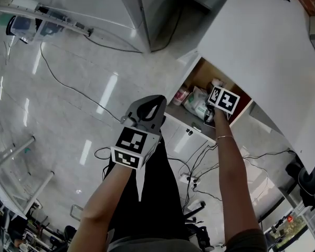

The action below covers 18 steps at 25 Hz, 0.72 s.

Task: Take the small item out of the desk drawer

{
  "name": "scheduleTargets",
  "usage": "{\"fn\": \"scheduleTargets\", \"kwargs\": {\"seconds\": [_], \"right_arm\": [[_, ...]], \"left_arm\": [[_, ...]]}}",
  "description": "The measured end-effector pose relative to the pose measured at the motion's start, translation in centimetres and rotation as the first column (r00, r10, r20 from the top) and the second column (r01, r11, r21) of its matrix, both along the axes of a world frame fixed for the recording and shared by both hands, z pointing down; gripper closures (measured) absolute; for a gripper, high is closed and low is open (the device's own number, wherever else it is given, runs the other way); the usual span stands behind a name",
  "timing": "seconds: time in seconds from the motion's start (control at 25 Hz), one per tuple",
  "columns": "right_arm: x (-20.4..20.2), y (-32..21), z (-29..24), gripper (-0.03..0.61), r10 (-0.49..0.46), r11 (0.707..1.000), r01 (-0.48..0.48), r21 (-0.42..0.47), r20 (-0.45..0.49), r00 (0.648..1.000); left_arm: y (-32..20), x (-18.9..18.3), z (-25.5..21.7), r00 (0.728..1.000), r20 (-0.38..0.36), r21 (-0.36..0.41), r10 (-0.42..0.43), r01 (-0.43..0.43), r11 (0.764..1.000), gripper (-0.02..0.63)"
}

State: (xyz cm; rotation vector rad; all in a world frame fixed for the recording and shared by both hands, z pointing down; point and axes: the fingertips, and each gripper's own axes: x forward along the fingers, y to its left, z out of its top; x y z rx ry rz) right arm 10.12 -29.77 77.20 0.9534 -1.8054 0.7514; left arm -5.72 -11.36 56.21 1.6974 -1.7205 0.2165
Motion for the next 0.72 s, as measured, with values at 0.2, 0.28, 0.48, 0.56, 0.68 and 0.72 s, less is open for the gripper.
{"fn": "scheduleTargets", "kwargs": {"seconds": [0.2, 0.28, 0.48, 0.56, 0.68, 0.72], "right_arm": [[0.0, 0.3, 0.0, 0.394, 0.056, 0.998, -0.056, -0.017, -0.003, 0.998], [-0.1, 0.4, -0.2, 0.399, 0.062, 0.998, -0.062, -0.017, -0.007, 0.998], [-0.1, 0.6, -1.6, 0.402, 0.031, 1.000, -0.031, 0.002, 0.010, 0.999], [-0.3, 0.9, -2.3, 0.402, 0.028, 1.000, -0.028, 0.010, 0.029, 0.999], [-0.4, 1.5, -3.4, 0.403, 0.029, 0.999, -0.031, 0.017, 0.058, 0.998], [-0.4, 1.8, -3.8, 0.403, 0.027, 0.999, -0.029, 0.020, 0.065, 0.998]], "left_arm": [[0.1, 0.0, -0.4, 1.000, -0.004, 0.004, 0.003, -0.003, 1.000, 0.592], [0.1, -0.1, -0.6, 1.000, -0.003, 0.006, 0.006, -0.006, 1.000, 0.591], [0.3, -0.4, -0.8, 1.000, -0.005, 0.002, 0.015, -0.015, 1.000, 0.592], [0.2, -0.6, -1.0, 1.000, 0.000, 0.010, 0.016, -0.016, 1.000, 0.592], [0.1, -0.7, -1.3, 1.000, 0.000, 0.019, 0.017, -0.017, 1.000, 0.592], [0.0, -0.7, -1.4, 1.000, -0.001, 0.023, 0.019, -0.019, 1.000, 0.592]]}}
